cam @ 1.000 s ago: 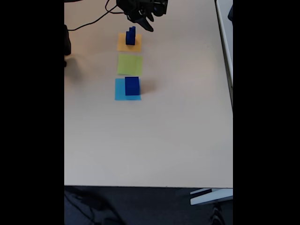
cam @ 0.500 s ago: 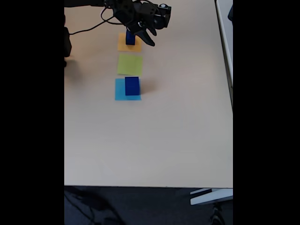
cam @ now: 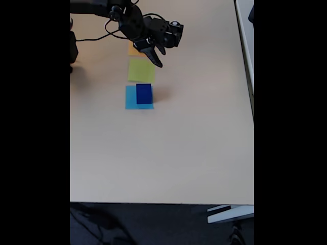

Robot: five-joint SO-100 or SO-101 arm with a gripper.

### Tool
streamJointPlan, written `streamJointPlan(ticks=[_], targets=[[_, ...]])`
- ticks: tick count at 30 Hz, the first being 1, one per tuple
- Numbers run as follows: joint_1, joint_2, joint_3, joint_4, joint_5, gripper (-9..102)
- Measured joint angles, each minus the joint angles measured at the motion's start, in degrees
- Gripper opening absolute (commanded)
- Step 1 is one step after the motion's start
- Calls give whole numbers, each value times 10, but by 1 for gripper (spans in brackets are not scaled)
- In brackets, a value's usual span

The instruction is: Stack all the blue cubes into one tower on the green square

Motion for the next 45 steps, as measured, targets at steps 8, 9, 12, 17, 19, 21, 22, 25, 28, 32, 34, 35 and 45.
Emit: streamJointPlan(ticks=[8,9,12,17,19,21,22,25,28,32,34,35,45], targets=[[16,1,47,-3,-44,24],[18,1,51,-3,-50,24],[25,1,56,-3,-66,26],[33,-6,67,-3,-85,29],[33,-10,73,-10,-91,29],[32,-10,86,-29,-99,29],[31,-10,93,-39,-101,29],[29,-10,124,-69,-94,36],[23,-10,170,-111,-86,39],[21,-10,212,-155,-86,41],[21,-10,221,-163,-86,42],[22,-10,223,-166,-86,43],[56,-10,226,-166,-117,43]])
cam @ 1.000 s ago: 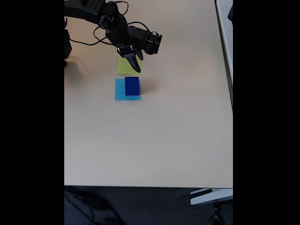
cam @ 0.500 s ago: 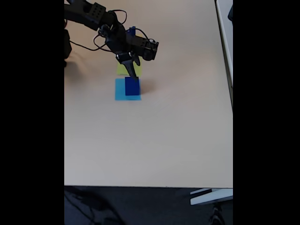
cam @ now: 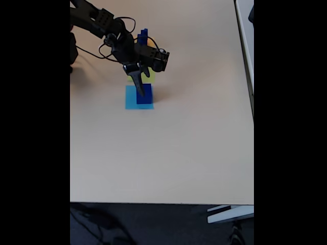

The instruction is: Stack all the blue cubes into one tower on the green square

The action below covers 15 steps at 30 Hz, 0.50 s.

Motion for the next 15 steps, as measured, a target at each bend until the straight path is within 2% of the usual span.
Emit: streamJointPlan(ticks=[15], targets=[[18,-57,31,-89,-54,39]])
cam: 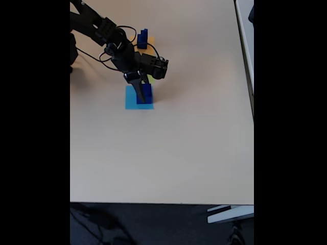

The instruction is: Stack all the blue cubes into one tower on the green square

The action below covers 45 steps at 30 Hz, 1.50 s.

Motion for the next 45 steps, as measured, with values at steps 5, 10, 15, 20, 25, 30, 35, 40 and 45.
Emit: streamJointPlan(ticks=[5,10,15,20,25,30,35,40,45], targets=[[0,0,23,-28,0,36],[0,0,36,-42,-5,28],[0,0,37,-45,-13,15],[-1,1,37,-47,-17,6],[-1,1,40,-47,-17,0],[-1,1,40,-48,-17,0],[-1,12,22,7,-18,0],[-4,29,-42,100,-17,0],[-28,52,-91,150,0,0]])
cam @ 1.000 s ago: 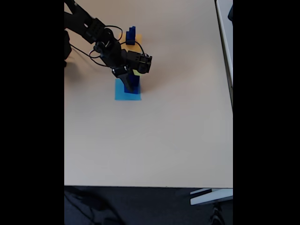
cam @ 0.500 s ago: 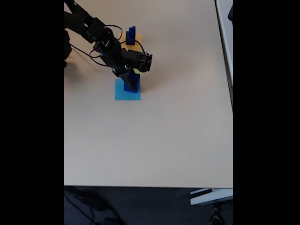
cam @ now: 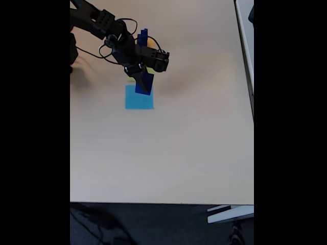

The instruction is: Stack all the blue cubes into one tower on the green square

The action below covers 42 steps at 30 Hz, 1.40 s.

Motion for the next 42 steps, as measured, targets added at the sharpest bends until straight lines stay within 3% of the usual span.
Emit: streamJointPlan(ticks=[5,18,42], targets=[[-47,16,3,2,51,0],[-130,46,141,-128,112,0],[-175,58,221,-214,153,0]])
